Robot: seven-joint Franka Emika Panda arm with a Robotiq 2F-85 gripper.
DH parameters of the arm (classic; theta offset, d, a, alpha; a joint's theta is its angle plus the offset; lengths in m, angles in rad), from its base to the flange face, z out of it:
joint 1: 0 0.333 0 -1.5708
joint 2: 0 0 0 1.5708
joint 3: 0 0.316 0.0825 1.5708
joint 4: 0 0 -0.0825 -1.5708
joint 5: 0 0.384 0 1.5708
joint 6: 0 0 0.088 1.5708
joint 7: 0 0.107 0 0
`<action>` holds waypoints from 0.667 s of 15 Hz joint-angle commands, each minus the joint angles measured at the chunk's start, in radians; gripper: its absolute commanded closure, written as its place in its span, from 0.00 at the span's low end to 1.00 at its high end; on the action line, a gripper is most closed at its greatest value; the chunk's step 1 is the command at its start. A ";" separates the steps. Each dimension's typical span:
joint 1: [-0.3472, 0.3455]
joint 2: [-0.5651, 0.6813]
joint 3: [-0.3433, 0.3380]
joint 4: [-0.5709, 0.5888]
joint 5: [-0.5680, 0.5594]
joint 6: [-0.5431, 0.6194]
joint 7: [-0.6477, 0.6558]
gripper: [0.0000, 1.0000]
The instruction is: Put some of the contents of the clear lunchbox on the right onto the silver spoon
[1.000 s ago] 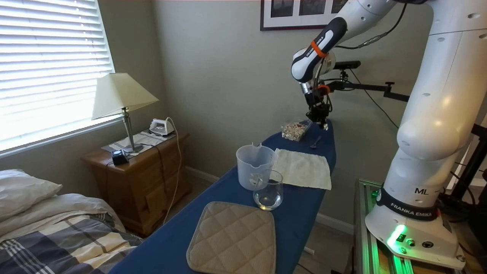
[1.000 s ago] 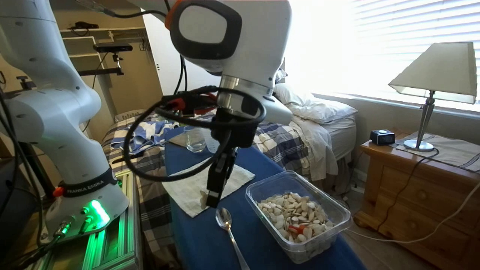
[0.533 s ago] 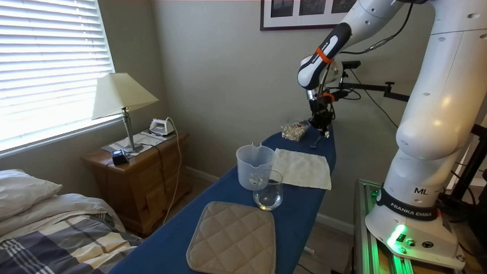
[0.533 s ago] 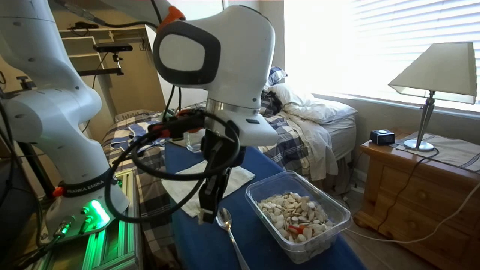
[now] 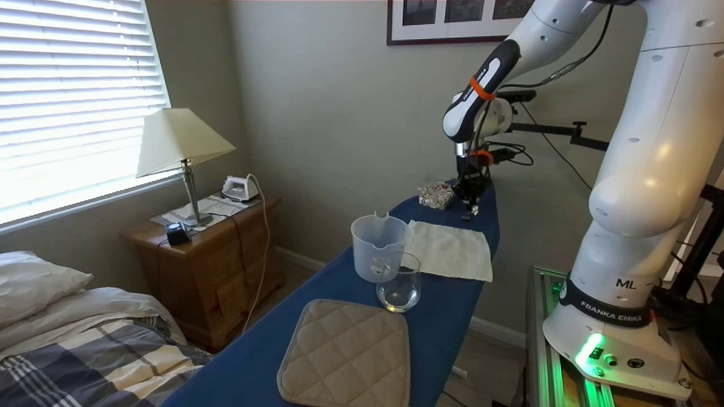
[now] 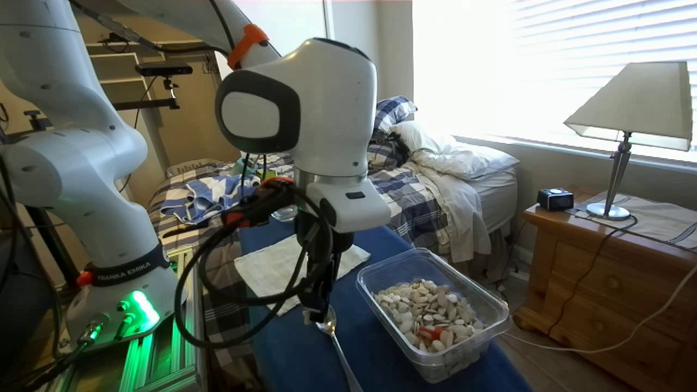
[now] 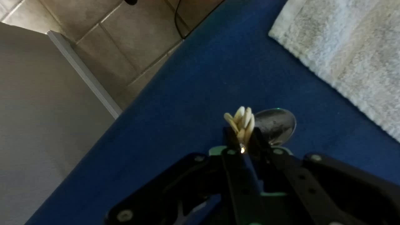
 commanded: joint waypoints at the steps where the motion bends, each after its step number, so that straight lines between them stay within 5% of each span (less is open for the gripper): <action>1: -0.003 -0.014 0.008 -0.041 0.066 0.089 -0.067 0.95; 10: -0.001 -0.003 0.020 -0.071 0.164 0.172 -0.166 0.95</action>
